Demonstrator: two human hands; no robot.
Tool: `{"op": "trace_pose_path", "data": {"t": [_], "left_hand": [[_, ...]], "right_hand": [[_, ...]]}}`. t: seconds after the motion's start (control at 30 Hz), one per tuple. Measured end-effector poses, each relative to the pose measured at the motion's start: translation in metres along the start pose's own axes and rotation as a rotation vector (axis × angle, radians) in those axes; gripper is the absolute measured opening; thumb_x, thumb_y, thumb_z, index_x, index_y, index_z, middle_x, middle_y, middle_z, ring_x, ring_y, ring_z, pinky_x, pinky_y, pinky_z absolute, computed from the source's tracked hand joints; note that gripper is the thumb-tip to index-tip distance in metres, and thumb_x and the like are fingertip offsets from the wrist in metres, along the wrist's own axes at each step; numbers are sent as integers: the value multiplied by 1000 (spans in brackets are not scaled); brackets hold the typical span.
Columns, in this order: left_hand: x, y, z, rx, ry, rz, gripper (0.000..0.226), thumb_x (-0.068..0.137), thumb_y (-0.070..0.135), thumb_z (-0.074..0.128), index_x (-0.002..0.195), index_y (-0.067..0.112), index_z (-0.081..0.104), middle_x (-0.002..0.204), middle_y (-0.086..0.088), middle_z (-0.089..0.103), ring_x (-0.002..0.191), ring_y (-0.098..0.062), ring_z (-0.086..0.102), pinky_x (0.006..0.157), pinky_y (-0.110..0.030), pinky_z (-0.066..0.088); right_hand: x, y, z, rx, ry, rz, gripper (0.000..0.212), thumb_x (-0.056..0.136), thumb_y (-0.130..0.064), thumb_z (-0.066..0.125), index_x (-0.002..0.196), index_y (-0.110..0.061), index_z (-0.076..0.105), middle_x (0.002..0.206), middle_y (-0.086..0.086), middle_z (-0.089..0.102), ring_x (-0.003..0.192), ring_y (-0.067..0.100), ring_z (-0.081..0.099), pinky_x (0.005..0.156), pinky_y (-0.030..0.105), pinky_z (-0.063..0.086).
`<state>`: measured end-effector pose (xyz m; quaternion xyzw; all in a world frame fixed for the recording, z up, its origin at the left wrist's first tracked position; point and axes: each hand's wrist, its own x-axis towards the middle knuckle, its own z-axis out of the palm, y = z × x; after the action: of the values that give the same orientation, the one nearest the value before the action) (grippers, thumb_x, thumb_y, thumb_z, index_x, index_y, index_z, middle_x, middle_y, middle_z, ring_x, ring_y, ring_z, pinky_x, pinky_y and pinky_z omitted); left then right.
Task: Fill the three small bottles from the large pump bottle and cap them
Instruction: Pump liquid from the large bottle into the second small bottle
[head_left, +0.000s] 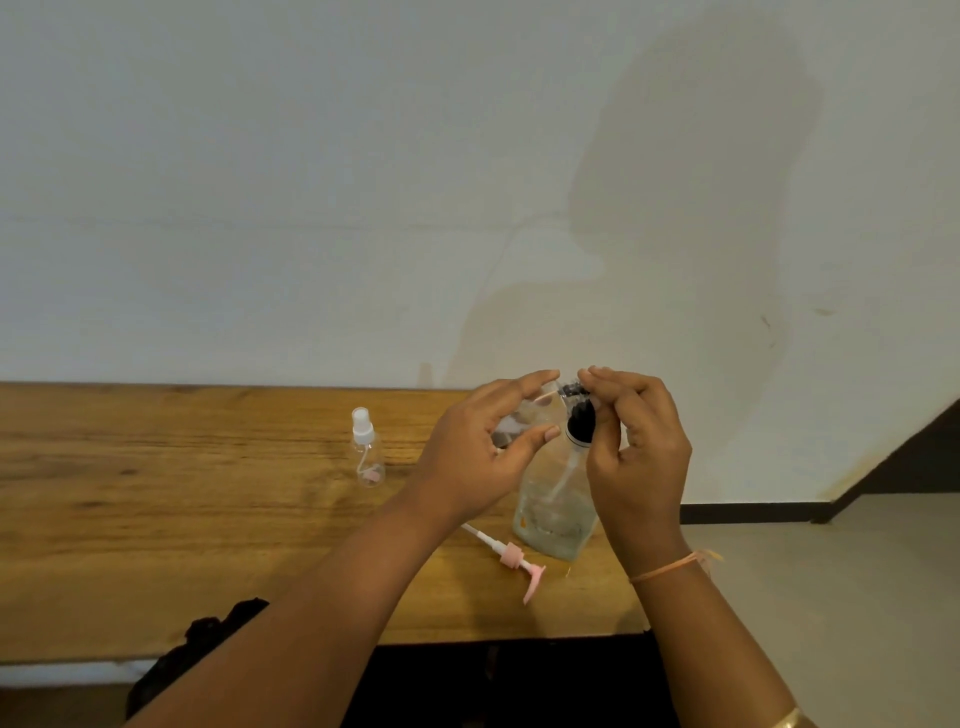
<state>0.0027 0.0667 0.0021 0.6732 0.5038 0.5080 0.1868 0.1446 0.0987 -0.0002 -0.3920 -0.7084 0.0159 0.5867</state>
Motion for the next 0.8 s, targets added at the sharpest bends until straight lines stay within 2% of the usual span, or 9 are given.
{"op": "trace_pose_path", "data": {"t": [0.2, 0.37, 0.5, 0.57, 0.7, 0.8], "left_hand": [[-6, -6, 4, 39, -25, -18, 49, 84, 35, 62, 127, 46, 44, 112, 26, 54, 107, 10, 51, 84, 0, 38], [-8, -6, 6, 31, -17, -28, 50, 85, 26, 67, 127, 43, 45, 115, 18, 57, 109, 9, 51, 87, 0, 37], [-5, -3, 3, 27, 0, -4, 48, 84, 33, 64, 127, 44, 46, 112, 24, 57, 110, 4, 54, 88, -5, 41], [-4, -4, 2, 15, 4, 7, 48, 84, 34, 64, 128, 42, 46, 112, 21, 58, 111, 2, 54, 90, -7, 42], [-6, -6, 7, -45, -15, -47, 48, 86, 27, 65, 126, 44, 47, 113, 17, 59, 111, 3, 52, 81, -4, 45], [-8, -9, 11, -78, -19, -72, 50, 86, 26, 65, 126, 47, 44, 118, 16, 59, 113, 4, 53, 80, -4, 45]], "right_hand": [[-9, 8, 6, 3, 0, -18, 28, 82, 11, 52, 103, -2, 66, 104, -1, 51, 99, 16, 55, 92, 10, 40], [-9, 8, 6, 2, -3, -2, 28, 82, 10, 52, 103, -3, 66, 103, -2, 51, 99, 19, 57, 91, 12, 43], [-4, 0, 4, 19, 18, 2, 29, 81, 11, 51, 101, -2, 67, 101, 1, 54, 98, 21, 58, 90, 12, 43], [-3, -1, 3, 7, 21, -9, 28, 81, 11, 51, 101, -1, 68, 100, 3, 56, 98, 19, 57, 90, 10, 42], [-9, 7, 8, -5, 23, -17, 31, 80, 14, 53, 103, -2, 66, 102, -1, 51, 100, 13, 53, 92, 11, 41], [-12, 12, 8, -8, 7, -28, 33, 80, 15, 53, 105, -3, 65, 103, -2, 50, 101, 12, 52, 93, 11, 41]]}}
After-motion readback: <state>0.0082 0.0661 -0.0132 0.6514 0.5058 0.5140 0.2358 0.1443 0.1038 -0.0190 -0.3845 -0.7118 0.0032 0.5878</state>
